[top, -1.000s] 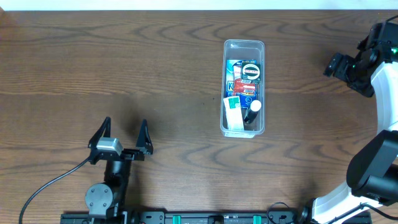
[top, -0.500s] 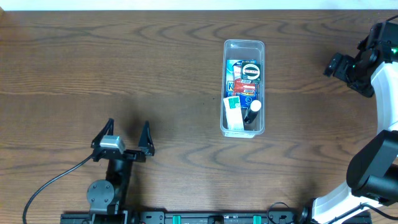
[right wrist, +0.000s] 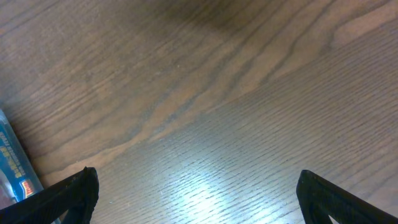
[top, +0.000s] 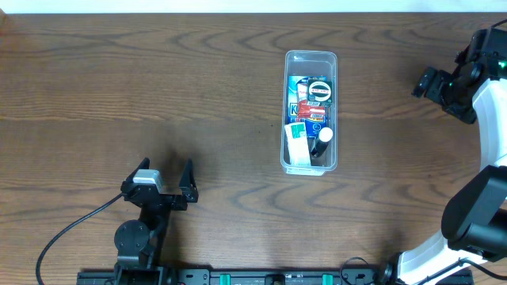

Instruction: Pack container

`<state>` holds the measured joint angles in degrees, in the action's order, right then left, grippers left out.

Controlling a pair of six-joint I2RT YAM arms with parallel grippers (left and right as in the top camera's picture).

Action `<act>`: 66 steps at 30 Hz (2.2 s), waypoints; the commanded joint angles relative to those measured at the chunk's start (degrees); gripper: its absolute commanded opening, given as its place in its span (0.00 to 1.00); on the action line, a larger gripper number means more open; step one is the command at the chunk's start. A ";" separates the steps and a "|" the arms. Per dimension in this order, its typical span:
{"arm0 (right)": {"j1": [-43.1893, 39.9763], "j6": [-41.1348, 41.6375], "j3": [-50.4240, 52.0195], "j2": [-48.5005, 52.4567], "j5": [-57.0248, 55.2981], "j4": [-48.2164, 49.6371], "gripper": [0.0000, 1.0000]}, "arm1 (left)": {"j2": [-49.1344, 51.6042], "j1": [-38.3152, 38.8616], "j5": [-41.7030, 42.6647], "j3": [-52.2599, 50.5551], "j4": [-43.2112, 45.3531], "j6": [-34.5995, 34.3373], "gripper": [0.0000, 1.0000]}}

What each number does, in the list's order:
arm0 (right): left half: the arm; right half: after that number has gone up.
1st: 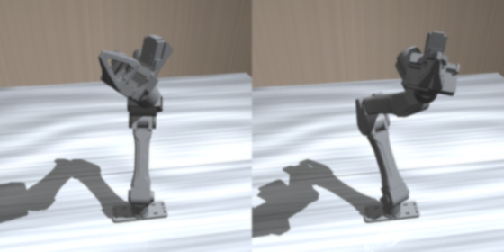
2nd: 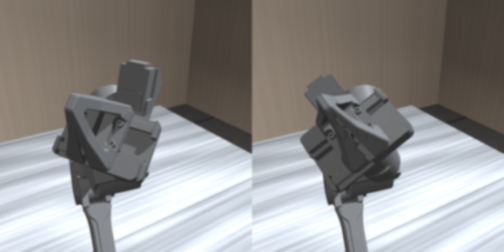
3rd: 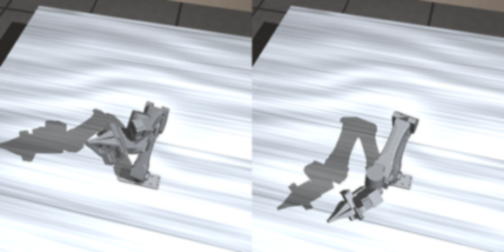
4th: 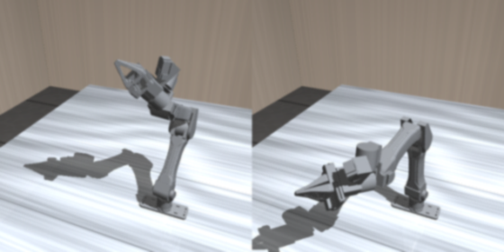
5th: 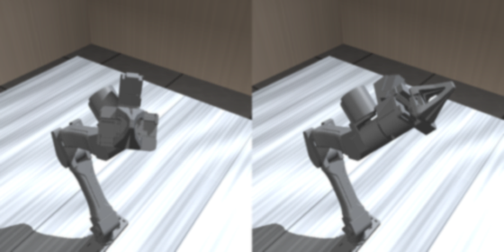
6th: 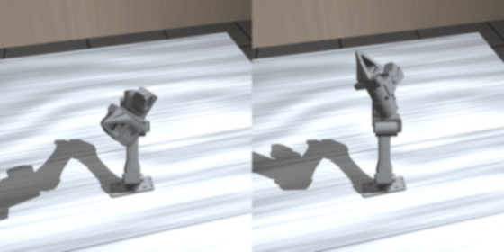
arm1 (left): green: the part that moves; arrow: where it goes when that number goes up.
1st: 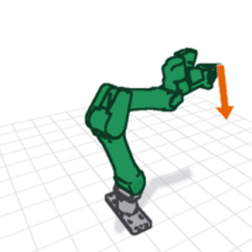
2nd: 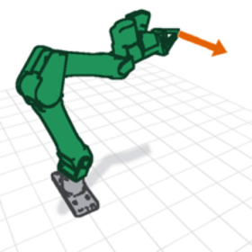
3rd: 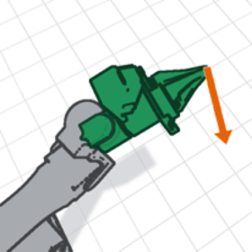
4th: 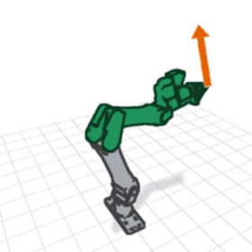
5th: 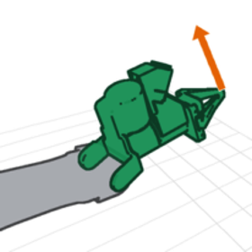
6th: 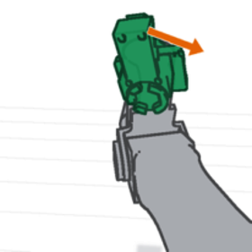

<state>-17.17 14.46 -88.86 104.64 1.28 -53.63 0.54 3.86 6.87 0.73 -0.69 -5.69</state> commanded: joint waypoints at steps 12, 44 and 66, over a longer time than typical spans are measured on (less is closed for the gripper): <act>-0.02 0.26 0.11 0.11 -0.42 0.09 0.99 | -0.31 0.17 0.44 -0.50 -2.73 0.94 0.98; 1.88 0.26 0.20 -10.32 -0.42 0.09 0.99 | -0.31 0.17 0.44 -0.50 -2.73 0.94 0.98; 15.98 0.24 32.15 -66.25 -0.44 -1.07 0.99 | -0.31 0.17 0.44 -0.50 -2.73 0.94 0.98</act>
<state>-1.67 14.48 -60.55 43.03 1.45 -54.06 0.54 3.86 6.66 1.06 -1.26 -5.72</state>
